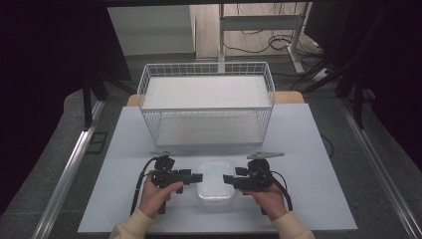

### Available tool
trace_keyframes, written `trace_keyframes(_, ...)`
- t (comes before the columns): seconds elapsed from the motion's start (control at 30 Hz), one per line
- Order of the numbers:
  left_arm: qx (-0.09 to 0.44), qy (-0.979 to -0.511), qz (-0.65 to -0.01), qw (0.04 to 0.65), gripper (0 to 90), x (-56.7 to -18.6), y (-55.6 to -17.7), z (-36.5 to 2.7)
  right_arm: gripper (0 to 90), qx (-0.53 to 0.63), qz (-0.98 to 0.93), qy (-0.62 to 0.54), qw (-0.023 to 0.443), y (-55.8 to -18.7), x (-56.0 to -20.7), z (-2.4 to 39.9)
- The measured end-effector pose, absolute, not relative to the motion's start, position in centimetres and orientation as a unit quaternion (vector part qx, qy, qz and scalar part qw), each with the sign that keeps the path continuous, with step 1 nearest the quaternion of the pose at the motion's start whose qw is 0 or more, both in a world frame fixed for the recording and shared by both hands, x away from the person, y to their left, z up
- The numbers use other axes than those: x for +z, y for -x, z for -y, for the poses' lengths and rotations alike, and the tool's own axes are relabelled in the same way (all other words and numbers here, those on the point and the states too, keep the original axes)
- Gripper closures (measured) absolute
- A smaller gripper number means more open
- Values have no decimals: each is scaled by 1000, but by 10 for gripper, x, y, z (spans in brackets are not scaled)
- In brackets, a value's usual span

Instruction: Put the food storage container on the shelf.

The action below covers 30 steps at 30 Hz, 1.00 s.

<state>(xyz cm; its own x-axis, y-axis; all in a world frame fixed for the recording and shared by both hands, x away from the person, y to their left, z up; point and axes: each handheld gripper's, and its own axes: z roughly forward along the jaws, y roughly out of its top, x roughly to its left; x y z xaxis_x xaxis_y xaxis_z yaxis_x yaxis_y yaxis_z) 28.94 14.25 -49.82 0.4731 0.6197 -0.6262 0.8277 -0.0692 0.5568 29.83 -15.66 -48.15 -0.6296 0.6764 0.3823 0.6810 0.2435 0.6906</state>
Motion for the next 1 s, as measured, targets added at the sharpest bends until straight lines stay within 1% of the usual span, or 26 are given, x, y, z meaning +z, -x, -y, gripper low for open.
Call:
trace_keyframes(0.33,-128,-718,-503,463,347,-503,-290,-136,358,-430,786,444,19,-301,-489,153)
trace_keyframes(0.5,-141,-716,-504,461,342,-507,-292,-132,364,-428,785,448,28,-301,-492,152)
trace_keyframes(0.6,-151,-713,-505,461,348,-508,-292,-130,386,-424,784,453,29,-302,-493,152)
trace_keyframes(0.67,-148,-713,-508,460,355,-508,-292,-130,426,-426,779,460,34,-302,-493,154)
trace_keyframes(0.7,-145,-713,-510,459,367,-507,-292,-130,453,-426,778,461,35,-302,-492,155)
trace_keyframes(0.73,-141,-713,-513,458,421,-507,-291,-130,505,-428,774,465,35,-302,-491,157)
trace_keyframes(0.77,-138,-713,-514,457,421,-506,-290,-131,505,-428,774,465,35,-302,-491,157)
trace_keyframes(0.83,-130,-714,-516,456,470,-505,-289,-131,540,-431,768,473,44,-302,-490,160)
trace_keyframes(0.87,-127,-715,-517,454,518,-504,-288,-132,571,-435,762,477,51,-302,-490,162)
trace_keyframes(0.9,-128,-708,-522,458,518,-505,-287,-133,571,-435,762,477,51,-302,-490,162)
trace_keyframes(1.0,-137,-698,-527,466,589,-506,-286,-137,611,-439,754,484,63,-302,-489,165)
